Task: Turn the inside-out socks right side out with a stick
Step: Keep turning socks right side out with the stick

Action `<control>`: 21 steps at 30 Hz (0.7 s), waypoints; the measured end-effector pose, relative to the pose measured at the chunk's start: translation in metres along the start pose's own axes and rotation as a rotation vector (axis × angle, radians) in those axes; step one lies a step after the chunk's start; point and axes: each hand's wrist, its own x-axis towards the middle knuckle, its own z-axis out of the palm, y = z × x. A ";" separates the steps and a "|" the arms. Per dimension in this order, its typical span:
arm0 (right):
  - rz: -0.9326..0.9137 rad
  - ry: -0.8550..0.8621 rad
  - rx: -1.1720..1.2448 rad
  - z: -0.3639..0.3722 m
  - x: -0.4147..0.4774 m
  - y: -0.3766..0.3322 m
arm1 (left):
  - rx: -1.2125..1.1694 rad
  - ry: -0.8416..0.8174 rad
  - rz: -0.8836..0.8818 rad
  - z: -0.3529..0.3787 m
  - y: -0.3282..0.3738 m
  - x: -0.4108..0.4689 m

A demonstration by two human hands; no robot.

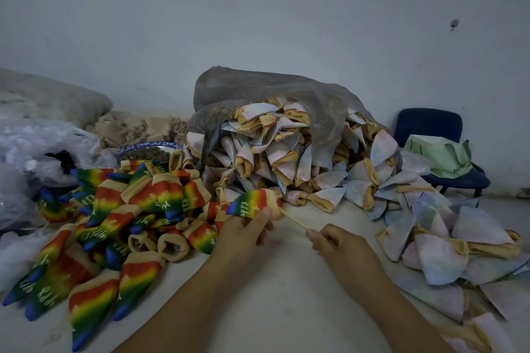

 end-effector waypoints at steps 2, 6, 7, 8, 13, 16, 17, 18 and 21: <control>0.015 0.007 -0.044 0.000 0.000 0.001 | -0.239 0.133 -0.013 -0.008 0.008 0.005; 0.043 0.071 -0.079 0.000 0.001 0.003 | -0.820 0.027 0.011 -0.028 0.017 0.014; 0.047 0.094 -0.084 -0.001 0.001 0.003 | -0.797 -0.020 0.003 -0.027 0.017 0.013; 0.052 0.114 -0.089 -0.001 0.001 0.003 | -0.717 -0.032 -0.002 -0.023 0.016 0.011; 0.081 0.174 -0.133 -0.002 0.003 0.006 | 0.064 0.032 0.153 -0.010 0.003 0.003; 0.076 0.188 -0.144 0.000 0.004 0.006 | 0.280 -0.037 0.250 -0.008 0.000 -0.001; 0.071 0.202 -0.127 0.000 0.004 0.005 | 0.306 -0.053 0.283 -0.006 0.000 -0.002; 0.064 0.221 -0.107 -0.001 0.004 0.003 | 0.328 -0.067 0.317 -0.003 0.000 -0.003; 0.033 0.274 -0.078 -0.004 0.004 0.001 | 0.372 -0.104 0.365 -0.002 0.000 -0.004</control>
